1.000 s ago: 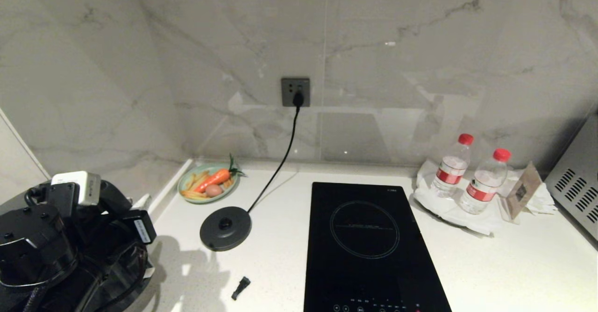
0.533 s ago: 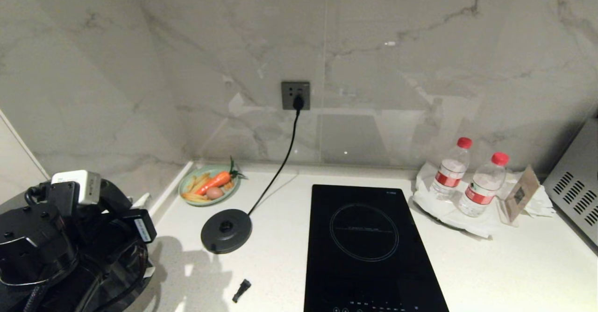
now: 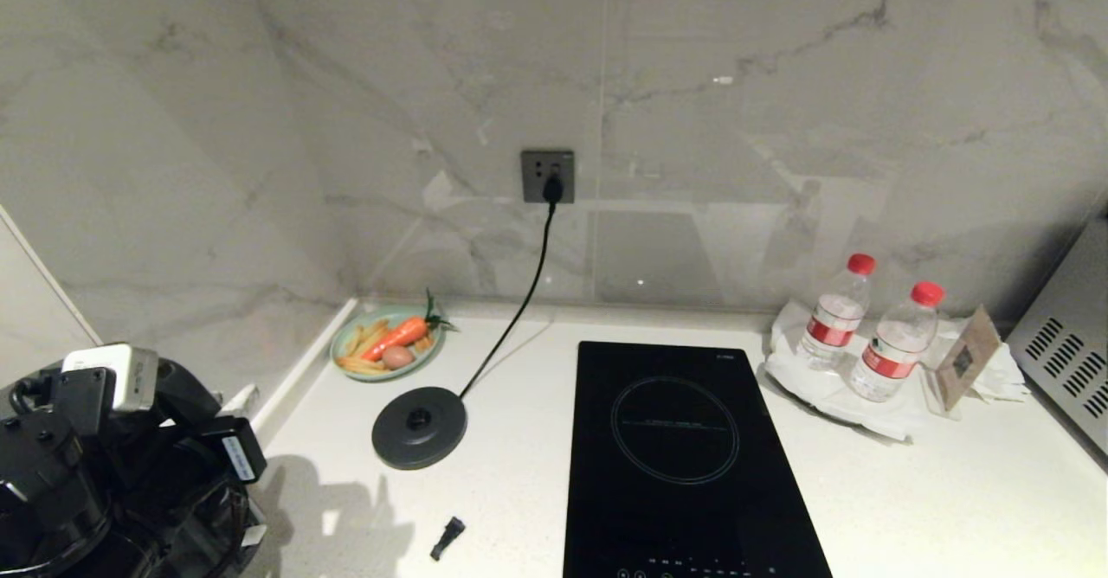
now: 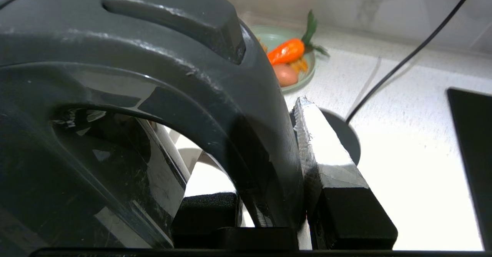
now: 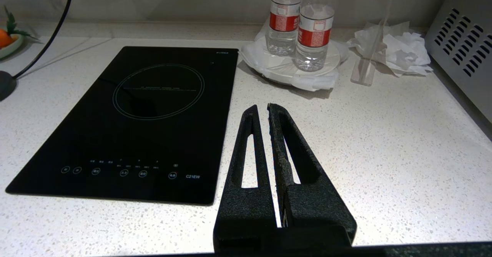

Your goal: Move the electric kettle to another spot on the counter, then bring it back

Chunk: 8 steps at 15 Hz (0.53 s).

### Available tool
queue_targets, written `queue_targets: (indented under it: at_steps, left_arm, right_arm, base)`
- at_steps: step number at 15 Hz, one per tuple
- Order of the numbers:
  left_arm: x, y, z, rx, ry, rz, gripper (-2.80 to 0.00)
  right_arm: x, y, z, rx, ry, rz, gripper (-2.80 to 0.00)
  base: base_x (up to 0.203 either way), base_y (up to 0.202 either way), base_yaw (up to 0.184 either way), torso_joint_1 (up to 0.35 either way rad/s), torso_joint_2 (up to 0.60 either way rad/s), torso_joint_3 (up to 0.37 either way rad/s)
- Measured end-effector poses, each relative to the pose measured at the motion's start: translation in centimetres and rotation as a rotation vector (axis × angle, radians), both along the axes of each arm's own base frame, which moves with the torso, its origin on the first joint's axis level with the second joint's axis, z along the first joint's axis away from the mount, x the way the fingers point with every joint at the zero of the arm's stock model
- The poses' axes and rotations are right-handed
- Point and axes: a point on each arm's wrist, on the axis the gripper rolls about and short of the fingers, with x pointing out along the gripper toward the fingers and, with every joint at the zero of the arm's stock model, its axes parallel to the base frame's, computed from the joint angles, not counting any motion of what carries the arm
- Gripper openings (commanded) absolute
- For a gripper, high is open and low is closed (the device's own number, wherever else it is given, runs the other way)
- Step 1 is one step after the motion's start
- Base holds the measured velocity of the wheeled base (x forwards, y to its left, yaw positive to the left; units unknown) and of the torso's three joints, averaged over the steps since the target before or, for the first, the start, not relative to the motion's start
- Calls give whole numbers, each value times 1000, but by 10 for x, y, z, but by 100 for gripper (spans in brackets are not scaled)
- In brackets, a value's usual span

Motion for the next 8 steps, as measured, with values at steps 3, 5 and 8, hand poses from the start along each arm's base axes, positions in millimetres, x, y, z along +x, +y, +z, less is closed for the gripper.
queue_targets:
  at_steps: [3,5,8]
  left_arm:
    - [-8,6,1,-3,-7,20,-280]
    - [-14,8,2,-6,-18,25,-280]
    - [-19,13,4,-9,-30,48,-280]
  right_arm:
    - [0,0,0,0,0,0,-280]
    - [0,0,0,0,0,0,-280]
    - [0,0,0,1,0,0,-280]
  base:
    - [0,0,0,0,0,0]
    - [0,0,0,0,0,0]
    - [0,0,0,1,14,2]
